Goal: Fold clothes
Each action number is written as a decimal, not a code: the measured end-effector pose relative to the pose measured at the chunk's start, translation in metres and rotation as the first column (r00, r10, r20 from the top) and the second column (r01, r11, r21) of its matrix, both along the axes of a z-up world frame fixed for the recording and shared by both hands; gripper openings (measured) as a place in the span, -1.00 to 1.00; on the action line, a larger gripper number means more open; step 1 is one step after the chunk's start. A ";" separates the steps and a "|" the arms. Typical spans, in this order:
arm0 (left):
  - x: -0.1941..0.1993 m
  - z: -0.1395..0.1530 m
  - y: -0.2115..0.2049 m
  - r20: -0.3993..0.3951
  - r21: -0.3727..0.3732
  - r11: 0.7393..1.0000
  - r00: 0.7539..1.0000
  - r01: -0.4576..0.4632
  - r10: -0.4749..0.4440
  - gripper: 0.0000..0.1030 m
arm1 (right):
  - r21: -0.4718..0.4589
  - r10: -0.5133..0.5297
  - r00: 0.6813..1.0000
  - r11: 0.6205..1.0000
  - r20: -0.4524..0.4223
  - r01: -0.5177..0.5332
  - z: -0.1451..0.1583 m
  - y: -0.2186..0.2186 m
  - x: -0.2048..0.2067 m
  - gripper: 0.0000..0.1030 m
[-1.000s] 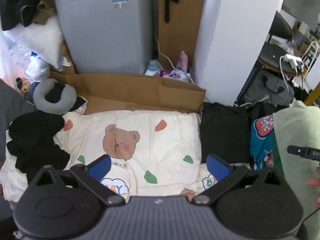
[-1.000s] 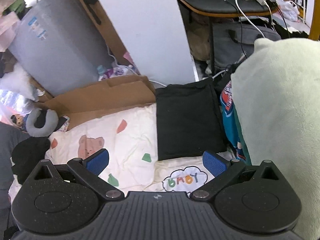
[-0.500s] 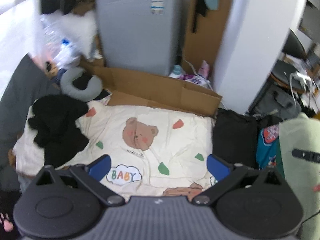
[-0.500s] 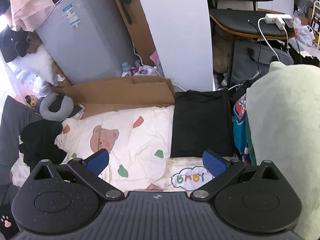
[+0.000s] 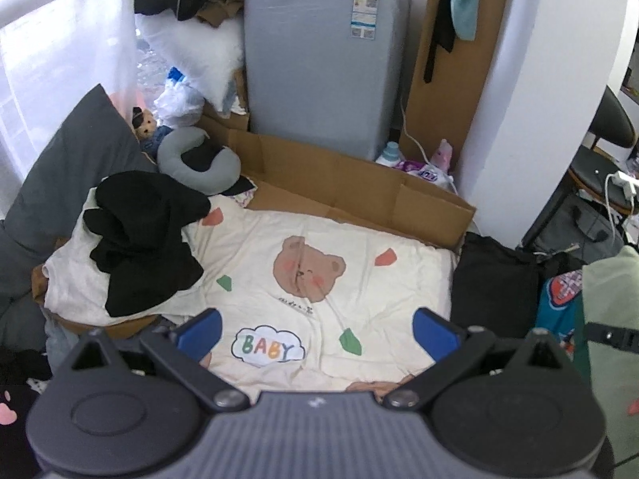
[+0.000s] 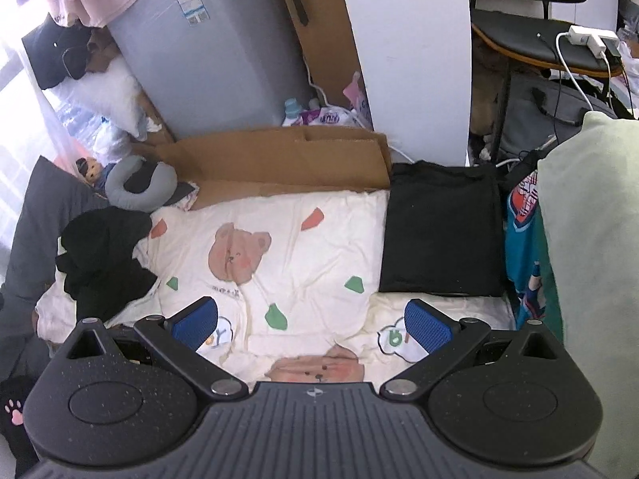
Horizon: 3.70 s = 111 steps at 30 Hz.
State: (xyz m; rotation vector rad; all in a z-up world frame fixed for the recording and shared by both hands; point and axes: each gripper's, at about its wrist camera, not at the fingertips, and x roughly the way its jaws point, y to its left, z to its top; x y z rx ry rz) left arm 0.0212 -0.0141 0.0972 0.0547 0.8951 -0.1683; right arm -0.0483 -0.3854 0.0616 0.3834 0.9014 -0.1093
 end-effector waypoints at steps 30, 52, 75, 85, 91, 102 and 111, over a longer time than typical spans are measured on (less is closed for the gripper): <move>-0.015 -0.116 -0.016 -0.073 0.010 0.996 0.994 -0.084 0.084 0.99 | -0.046 0.131 0.990 0.990 -0.055 -0.134 -0.051 0.065 0.005 0.99; -0.015 -0.127 -0.032 -0.098 0.000 0.997 0.992 -0.076 0.076 0.99 | -0.046 0.191 0.976 0.979 -0.104 -0.197 -0.056 0.071 0.013 0.99; -0.018 -0.126 -0.029 -0.083 -0.013 0.997 0.993 -0.081 0.080 0.98 | -0.045 0.186 0.977 0.980 -0.108 -0.191 -0.059 0.072 0.017 0.99; -0.019 -0.125 -0.032 -0.077 0.008 0.997 0.994 -0.075 0.075 0.98 | -0.024 0.178 0.980 0.983 -0.092 -0.181 -0.059 0.072 0.015 0.99; -0.018 -0.124 -0.029 -0.076 0.009 0.998 0.995 -0.067 0.068 0.98 | -0.020 0.169 0.982 0.985 -0.083 -0.171 -0.057 0.069 0.011 0.99; -0.018 -0.125 -0.034 -0.075 0.024 0.997 0.995 -0.068 0.069 0.98 | -0.015 0.163 0.984 0.986 -0.075 -0.165 -0.057 0.066 0.010 0.99; -0.021 -0.125 -0.037 -0.074 0.026 0.997 0.995 -0.072 0.074 0.98 | -0.016 0.154 0.985 0.988 -0.073 -0.155 -0.057 0.064 0.010 0.99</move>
